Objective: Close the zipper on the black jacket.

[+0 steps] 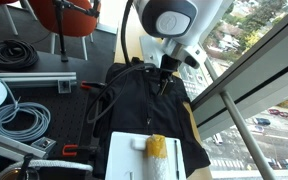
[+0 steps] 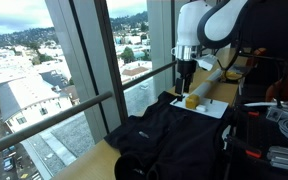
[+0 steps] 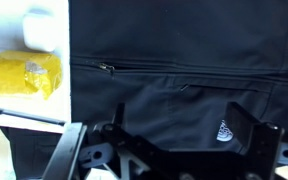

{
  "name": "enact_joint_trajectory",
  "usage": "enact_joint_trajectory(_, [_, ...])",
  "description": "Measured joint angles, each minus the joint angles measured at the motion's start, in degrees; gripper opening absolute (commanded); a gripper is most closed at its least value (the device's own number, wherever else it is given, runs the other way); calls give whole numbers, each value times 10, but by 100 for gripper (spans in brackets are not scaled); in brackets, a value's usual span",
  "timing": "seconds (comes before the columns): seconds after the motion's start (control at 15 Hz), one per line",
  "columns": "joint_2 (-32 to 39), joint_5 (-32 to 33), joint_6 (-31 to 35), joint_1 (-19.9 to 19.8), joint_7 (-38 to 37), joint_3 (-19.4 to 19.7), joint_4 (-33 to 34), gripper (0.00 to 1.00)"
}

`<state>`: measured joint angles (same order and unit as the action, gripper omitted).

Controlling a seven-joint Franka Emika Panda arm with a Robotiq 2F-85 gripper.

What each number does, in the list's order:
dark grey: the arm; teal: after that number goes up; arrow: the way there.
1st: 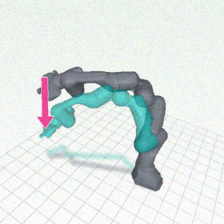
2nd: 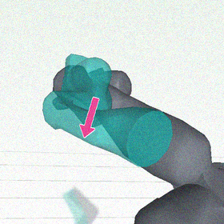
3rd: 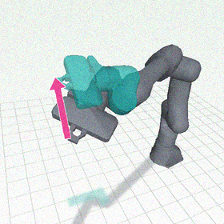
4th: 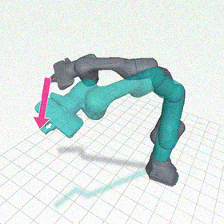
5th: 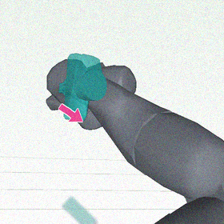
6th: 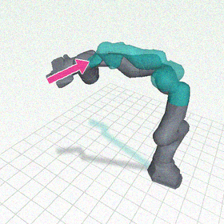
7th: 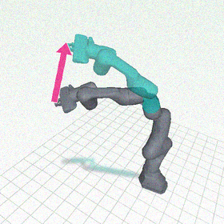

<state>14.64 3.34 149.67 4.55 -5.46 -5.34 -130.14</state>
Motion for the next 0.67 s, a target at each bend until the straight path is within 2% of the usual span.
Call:
enact_joint_trajectory(0.27, [63, 20, 29, 1, 7, 19, 41, 100])
enact_joint_trajectory(0.67, [102, 45, 76, 2, 7, 42, 36, 100])
